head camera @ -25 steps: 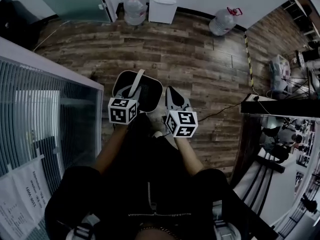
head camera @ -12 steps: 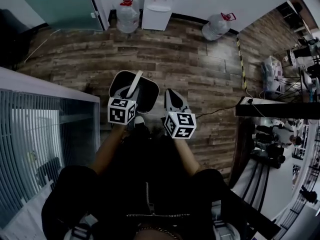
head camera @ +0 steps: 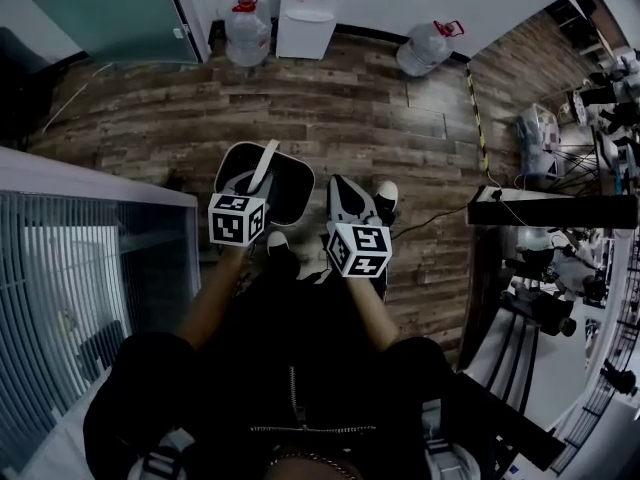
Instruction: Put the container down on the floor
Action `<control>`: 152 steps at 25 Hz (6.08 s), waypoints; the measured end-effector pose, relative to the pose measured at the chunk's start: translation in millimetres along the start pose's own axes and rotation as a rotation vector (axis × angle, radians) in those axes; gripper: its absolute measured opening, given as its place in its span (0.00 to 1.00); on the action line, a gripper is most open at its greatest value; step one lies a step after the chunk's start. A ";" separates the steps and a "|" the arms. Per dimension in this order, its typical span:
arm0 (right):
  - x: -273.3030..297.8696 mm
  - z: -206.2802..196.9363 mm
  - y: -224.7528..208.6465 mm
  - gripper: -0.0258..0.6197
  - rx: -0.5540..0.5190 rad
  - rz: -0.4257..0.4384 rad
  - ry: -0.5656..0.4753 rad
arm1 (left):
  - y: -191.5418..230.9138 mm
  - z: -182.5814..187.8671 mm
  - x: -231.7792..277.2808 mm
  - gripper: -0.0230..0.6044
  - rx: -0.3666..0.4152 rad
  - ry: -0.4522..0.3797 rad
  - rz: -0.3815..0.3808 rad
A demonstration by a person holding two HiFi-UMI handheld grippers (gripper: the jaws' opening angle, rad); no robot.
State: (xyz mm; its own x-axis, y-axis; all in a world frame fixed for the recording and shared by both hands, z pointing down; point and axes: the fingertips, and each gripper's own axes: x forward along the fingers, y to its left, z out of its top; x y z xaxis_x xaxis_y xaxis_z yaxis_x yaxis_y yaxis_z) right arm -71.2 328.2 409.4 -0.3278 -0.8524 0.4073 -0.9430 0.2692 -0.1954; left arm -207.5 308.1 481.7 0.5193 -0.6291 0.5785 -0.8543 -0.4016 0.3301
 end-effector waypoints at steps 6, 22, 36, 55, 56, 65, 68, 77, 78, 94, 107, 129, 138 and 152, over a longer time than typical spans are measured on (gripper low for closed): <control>10.7 3.9 -7.6 0.05 -0.001 0.036 -0.009 | 3.0 1.3 9.8 0.13 -0.023 -0.007 0.028; 112.8 35.8 -63.2 0.05 0.006 0.207 0.043 | 11.1 48.3 89.0 0.13 -0.099 0.009 0.150; 159.7 80.4 -158.0 0.05 0.009 0.202 0.058 | -13.6 126.9 170.2 0.13 -0.110 -0.021 0.185; 272.3 132.4 -194.3 0.05 -0.004 0.106 0.092 | 27.6 203.7 280.6 0.13 -0.082 0.029 0.058; 281.5 137.4 -193.1 0.05 -0.001 0.100 0.094 | 33.9 209.5 284.9 0.13 -0.082 0.034 0.052; 345.6 156.1 -190.2 0.05 0.037 0.027 0.105 | 90.0 244.8 324.3 0.13 -0.039 0.073 0.005; 354.1 155.5 -195.6 0.05 0.054 0.004 0.119 | 102.6 251.2 336.4 0.13 -0.033 0.091 0.000; 386.1 152.2 -229.2 0.05 0.079 -0.008 0.162 | 129.7 267.7 381.0 0.13 -0.059 0.120 0.022; 392.1 153.7 -235.7 0.05 0.080 -0.005 0.165 | 130.5 270.9 388.0 0.13 -0.064 0.119 0.025; 508.6 168.5 -314.3 0.05 -0.006 0.164 0.274 | 174.6 292.7 527.0 0.13 -0.243 0.102 0.141; 564.8 131.8 -364.8 0.05 0.074 0.085 0.237 | 237.4 238.7 667.5 0.13 -0.338 0.135 0.155; 554.5 -130.1 -412.6 0.05 0.323 -0.052 0.472 | 361.3 95.8 896.5 0.12 -0.168 0.110 0.296; 570.3 -144.2 -404.9 0.05 0.341 -0.038 0.498 | 378.7 95.9 918.6 0.12 -0.199 0.078 0.290; 596.0 -117.5 -392.4 0.05 0.363 -0.025 0.475 | 378.1 120.0 896.5 0.33 -0.042 0.195 0.205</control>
State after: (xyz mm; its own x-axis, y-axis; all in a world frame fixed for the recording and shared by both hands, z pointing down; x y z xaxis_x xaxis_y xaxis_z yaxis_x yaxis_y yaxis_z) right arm 96.8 -232.9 833.7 -0.3740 -0.5403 0.7538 -0.8986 0.0101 -0.4386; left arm -62.0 -487.6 1035.6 0.3246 -0.5527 0.7675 -0.9433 -0.2488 0.2198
